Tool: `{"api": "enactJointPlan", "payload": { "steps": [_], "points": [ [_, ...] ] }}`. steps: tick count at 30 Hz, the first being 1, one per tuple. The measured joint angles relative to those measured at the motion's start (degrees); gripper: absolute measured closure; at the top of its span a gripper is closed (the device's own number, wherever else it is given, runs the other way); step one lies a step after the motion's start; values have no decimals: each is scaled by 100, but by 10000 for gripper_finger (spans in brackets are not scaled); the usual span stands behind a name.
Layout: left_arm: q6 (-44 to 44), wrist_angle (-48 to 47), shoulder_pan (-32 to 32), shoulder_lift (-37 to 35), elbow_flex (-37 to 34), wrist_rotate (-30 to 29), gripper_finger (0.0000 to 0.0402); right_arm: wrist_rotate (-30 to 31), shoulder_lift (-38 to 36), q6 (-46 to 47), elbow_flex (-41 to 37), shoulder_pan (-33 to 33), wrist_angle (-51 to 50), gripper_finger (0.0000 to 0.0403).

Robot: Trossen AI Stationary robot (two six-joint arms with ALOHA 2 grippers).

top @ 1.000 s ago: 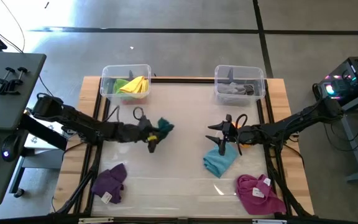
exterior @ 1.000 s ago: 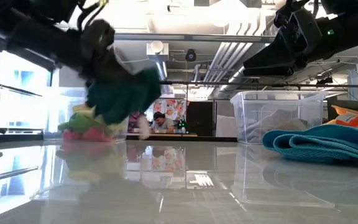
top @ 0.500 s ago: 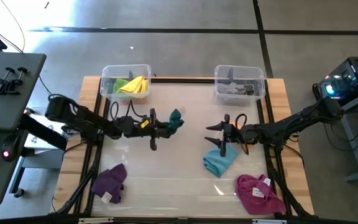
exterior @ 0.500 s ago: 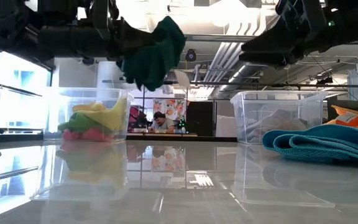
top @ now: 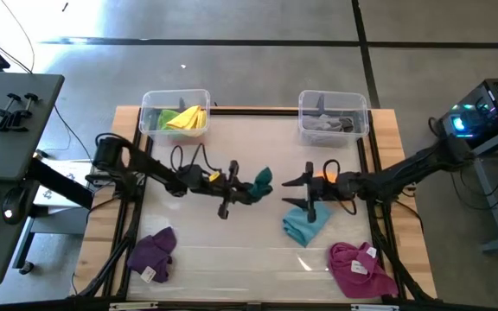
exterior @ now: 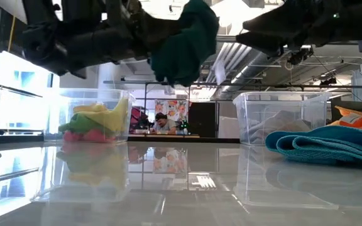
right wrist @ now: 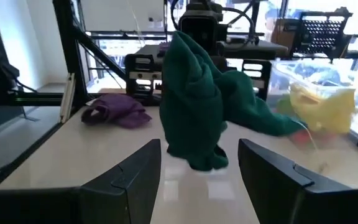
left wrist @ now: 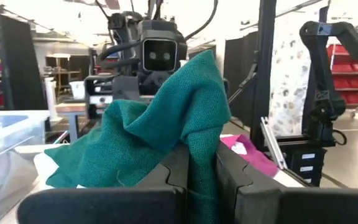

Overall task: Sort towels by color in basket
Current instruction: Put the dark green microfiber cloth into the right transparent bin

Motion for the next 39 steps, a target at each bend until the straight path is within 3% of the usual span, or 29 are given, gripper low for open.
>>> {"api": "enactJointPlan", "payload": {
  "steps": [9, 15, 23, 32, 39],
  "points": [
    [44, -132, 8, 243, 284, 88, 380, 111, 1212, -346, 736, 0, 249, 194],
    [-2, -263, 8, 243, 284, 89, 380, 320, 1574, -430, 1136, -2, 199, 196],
    [-159, -393, 4, 232, 286, -97, 375, 259, 1585, -451, 1244, 0, 134, 269],
    [-153, -879, 9, 232, 284, -422, 262, 630, 1543, -393, 1244, 9, -117, 389],
    [-158, -1883, 11, 239, 286, -1432, 218, 1649, 823, 243, 1251, 13, -1585, 379]
  ]
}}
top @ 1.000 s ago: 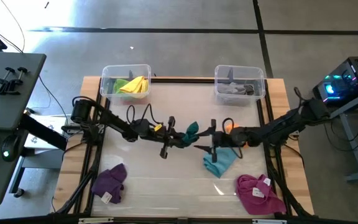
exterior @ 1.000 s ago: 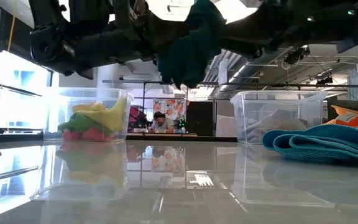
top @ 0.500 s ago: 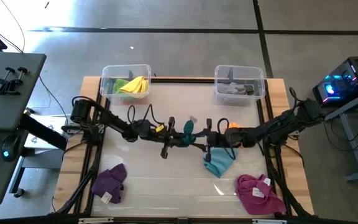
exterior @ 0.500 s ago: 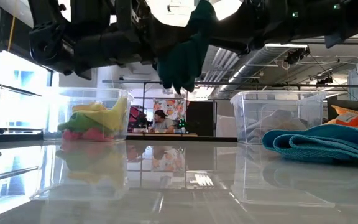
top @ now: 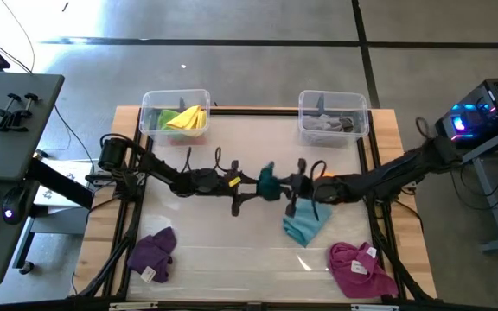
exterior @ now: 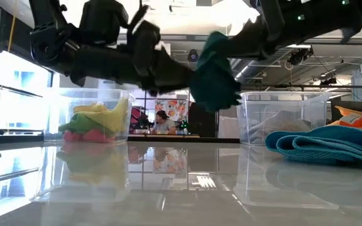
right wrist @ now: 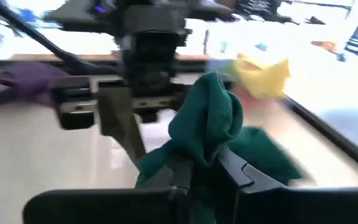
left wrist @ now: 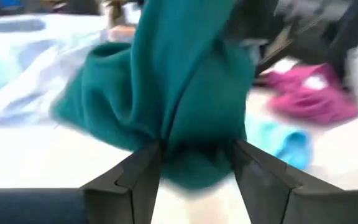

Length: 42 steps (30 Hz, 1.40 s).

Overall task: Sort towels by color in basket
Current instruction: Put the dark green microfiber cloth into the right transparent bin

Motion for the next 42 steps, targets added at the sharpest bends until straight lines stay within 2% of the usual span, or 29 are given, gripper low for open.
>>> {"api": "enactJointPlan", "payload": {
  "steps": [4, 10, 13, 16, 19, 22, 26, 30, 38, 42],
  "points": [
    [-180, -469, 0, 13, -11, -411, 216, 957, -785, -65, 7, -1, -937, 392],
    [-347, -497, -14, 7, -9, -416, 216, 2380, -2158, -1209, 11, -396, -1670, 392],
    [-358, -478, -17, 7, -9, -413, 216, 2790, -2707, -1885, 11, -866, -1814, 389],
    [-355, -475, -17, 7, -9, -408, 216, 2821, -3125, -2201, 11, -1494, -1859, 389],
    [-358, -467, -14, 7, -9, -403, 216, 2480, -3345, -2030, 11, -2204, -2260, 388],
    [-353, -456, -11, 5, -9, -412, 216, 1744, -3395, -1363, 11, -3015, -2928, 388],
    [-350, -408, -11, 6, -9, -417, 216, 484, -3224, -356, 8, -4110, -3807, 388],
    [-340, -362, 19, 4, -7, -428, 216, -88, -2903, 30, 7, -4966, -4046, 387],
    [-342, -338, 116, 4, -7, -442, 216, -1048, -2445, 291, 4, -5819, -4015, 386],
    [-342, -338, 116, 2, -7, -441, 216, -1310, -2350, 177, 4, -5920, -3998, 363]
  ]
}}
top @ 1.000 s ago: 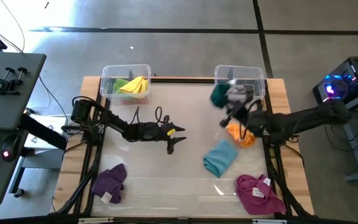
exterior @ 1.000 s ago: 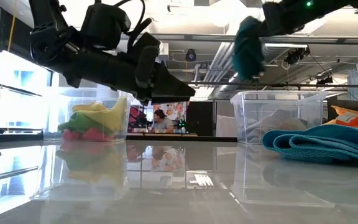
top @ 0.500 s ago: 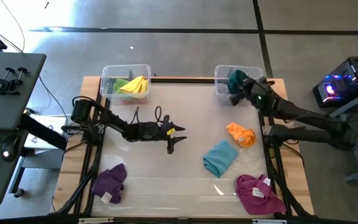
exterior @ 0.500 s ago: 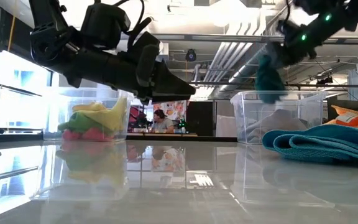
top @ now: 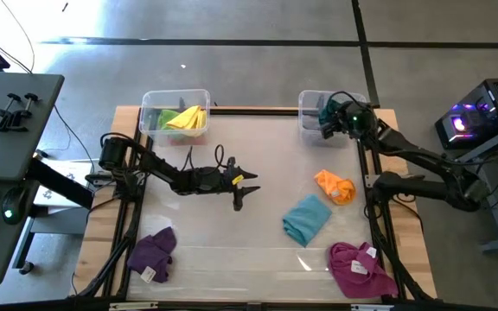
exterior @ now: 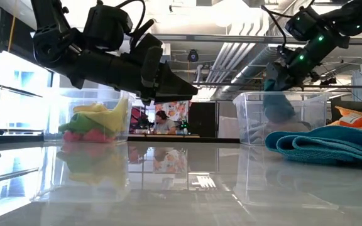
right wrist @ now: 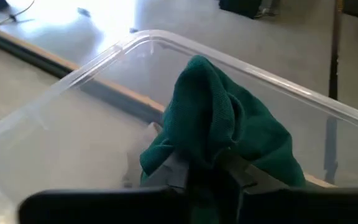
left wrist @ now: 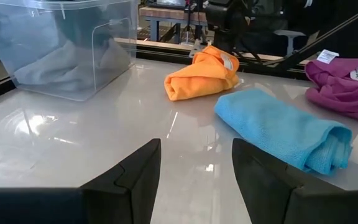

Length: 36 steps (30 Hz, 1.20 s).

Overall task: Sort towels by color in basket
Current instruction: Put the dark green microfiber cloth into the right transparent bin, then put the orange microfiber cloth into the left transparent bin

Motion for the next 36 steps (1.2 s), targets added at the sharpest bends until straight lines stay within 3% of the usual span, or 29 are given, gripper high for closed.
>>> {"api": "enactJointPlan", "payload": {
  "steps": [10, 15, 21, 28, 36],
  "points": [
    [-106, 0, -9, -4, 0, -1, 216, -106, -125, 115, 187, -14, -176, 212],
    [-114, -17, -18, -4, 0, 0, 216, -165, -192, 240, 710, 54, -854, 198],
    [-146, -9, -20, -4, 0, 0, 216, -809, -192, 192, 931, 459, -1066, 197],
    [-166, -37, -35, -4, 2, 0, 216, -1119, -197, 442, 931, 1770, -1161, 197],
    [-210, -42, -61, -4, 2, 0, 216, -378, -197, 692, 931, 3764, -1188, 197]
  ]
}}
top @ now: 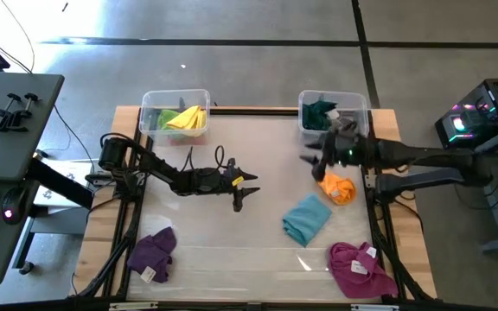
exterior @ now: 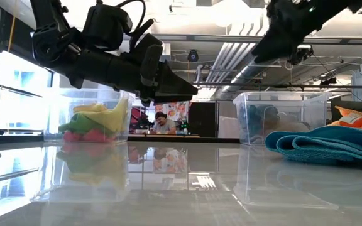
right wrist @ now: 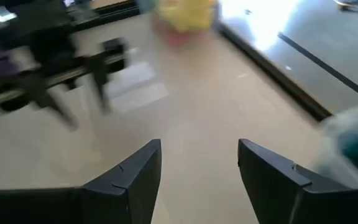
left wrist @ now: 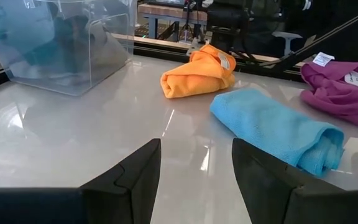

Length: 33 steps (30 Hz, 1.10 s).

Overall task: Sort towels by color in basket
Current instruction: Put the orange microfiber cloth into the left transparent bin

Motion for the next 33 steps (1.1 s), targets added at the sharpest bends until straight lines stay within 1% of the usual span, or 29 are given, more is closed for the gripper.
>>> {"api": "enactJointPlan", "payload": {
  "steps": [4, 9, 11, 15, 20, 23, 27, 33],
  "points": [
    [4, -2, -40, 0, 0, 1, 216, 604, 0, 338, 0, 891, -347, 197],
    [2, -2, -40, 0, 0, 0, 216, 1147, 0, 1416, -2, 1757, -1346, 197],
    [2, -2, -38, 0, 0, 0, 216, 1253, 0, 1954, -2, 2028, -1794, 197],
    [2, -2, -38, 0, 0, 0, 216, 1277, 0, 2973, -2, 2437, -2620, 197],
    [47, -1, -36, 0, 0, 0, 216, 1329, 0, 4098, -4, 2713, -3554, 197],
    [48, 0, -33, 0, 0, 0, 216, 1335, 0, 4570, -4, 2759, -4058, 197],
    [52, 0, -33, 0, 0, 0, 216, 1350, 12, 4985, -4, 2755, -4424, 197],
    [57, 0, -33, 0, 0, 0, 216, 1424, 193, 5216, -7, 2755, -4515, 197]
  ]
}}
